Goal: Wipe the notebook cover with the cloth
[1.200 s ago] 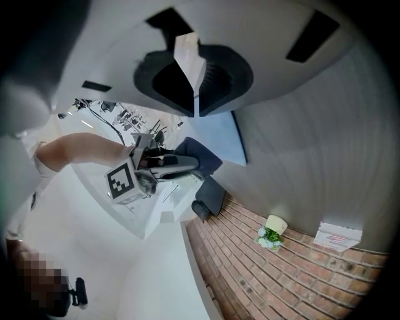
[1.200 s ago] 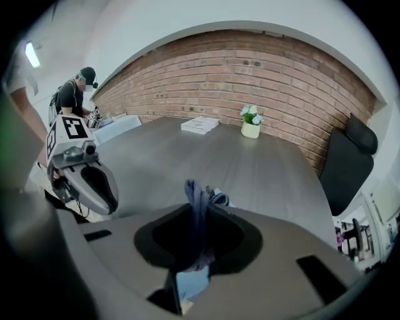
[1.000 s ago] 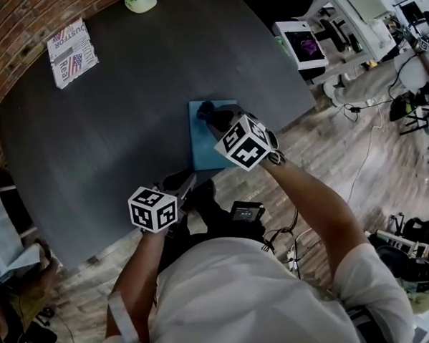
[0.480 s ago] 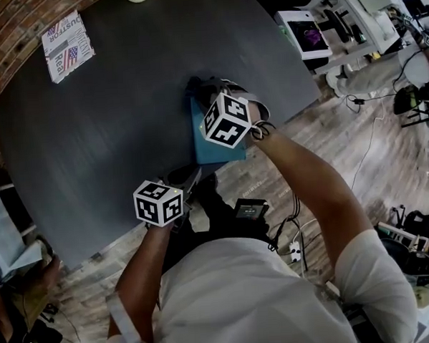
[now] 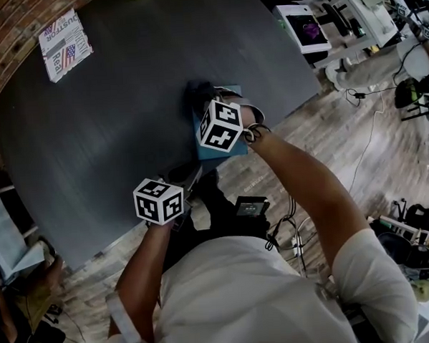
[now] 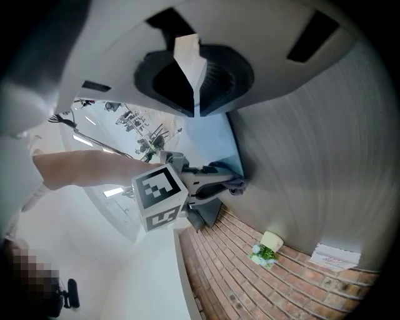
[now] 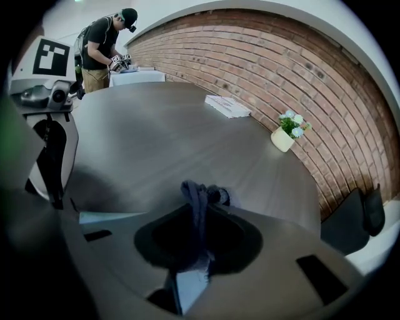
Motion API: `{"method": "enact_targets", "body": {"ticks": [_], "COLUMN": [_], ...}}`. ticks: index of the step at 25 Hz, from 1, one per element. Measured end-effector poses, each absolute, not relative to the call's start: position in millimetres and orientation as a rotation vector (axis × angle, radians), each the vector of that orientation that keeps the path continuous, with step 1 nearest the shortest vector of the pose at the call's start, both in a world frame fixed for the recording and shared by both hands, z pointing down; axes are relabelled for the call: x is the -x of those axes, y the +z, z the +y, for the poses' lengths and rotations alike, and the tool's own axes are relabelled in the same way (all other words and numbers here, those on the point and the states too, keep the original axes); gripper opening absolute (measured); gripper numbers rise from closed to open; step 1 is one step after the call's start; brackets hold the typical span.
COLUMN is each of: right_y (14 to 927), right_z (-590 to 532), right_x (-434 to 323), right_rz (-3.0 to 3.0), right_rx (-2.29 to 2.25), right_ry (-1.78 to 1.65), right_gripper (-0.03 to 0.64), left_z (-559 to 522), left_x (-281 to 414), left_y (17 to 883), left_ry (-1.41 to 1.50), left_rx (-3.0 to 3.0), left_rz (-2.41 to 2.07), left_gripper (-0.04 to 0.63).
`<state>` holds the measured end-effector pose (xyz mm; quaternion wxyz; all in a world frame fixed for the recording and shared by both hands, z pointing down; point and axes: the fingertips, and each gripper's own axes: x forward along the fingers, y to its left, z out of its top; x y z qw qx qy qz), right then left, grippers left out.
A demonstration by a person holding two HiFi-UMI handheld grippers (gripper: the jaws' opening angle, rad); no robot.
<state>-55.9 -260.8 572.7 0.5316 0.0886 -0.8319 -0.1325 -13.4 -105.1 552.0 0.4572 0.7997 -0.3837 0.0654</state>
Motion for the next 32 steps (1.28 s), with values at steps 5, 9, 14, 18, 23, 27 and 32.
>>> {"method": "enact_targets", "body": {"ticks": [5,9,14,18,23,27,32], "right_y": [574,574,575,576,575,575,576], "right_z": [-249,-240,-222,-207,-190,-183,-167], "right_x": [51,48,44,42,43,39,33], "right_rz": [-1.979,-1.976,-1.974,-1.971,-1.965,-1.968,-1.971], "right_rx": [-0.205,-0.199,-0.188,-0.176,-0.166,-0.162,-0.155], "right_ry": [-0.306,-0.301,-0.291,-0.283,-0.285,-0.274,-0.258], "right_gripper": [0.083,0.083,0.083,0.083,0.083,0.083,0.083], "left_z": [-100,-96,-89,-84,-81,-81,-75], "left_x": [14,13,13,15,21,18,14], "left_y": [551,550,551,550,545,543,541], "left_ry": [0.165,0.172,0.182,0.184,0.183,0.19,0.192], "left_rx": [-1.976,-1.98,-1.98,-1.982,-1.993,-1.998,-2.003], "left_rz": [-0.939,-0.933,-0.933,-0.931,-0.936,-0.931,-0.922], "left_gripper": [0.029,0.029,0.029,0.029,0.029,0.029,0.029]}}
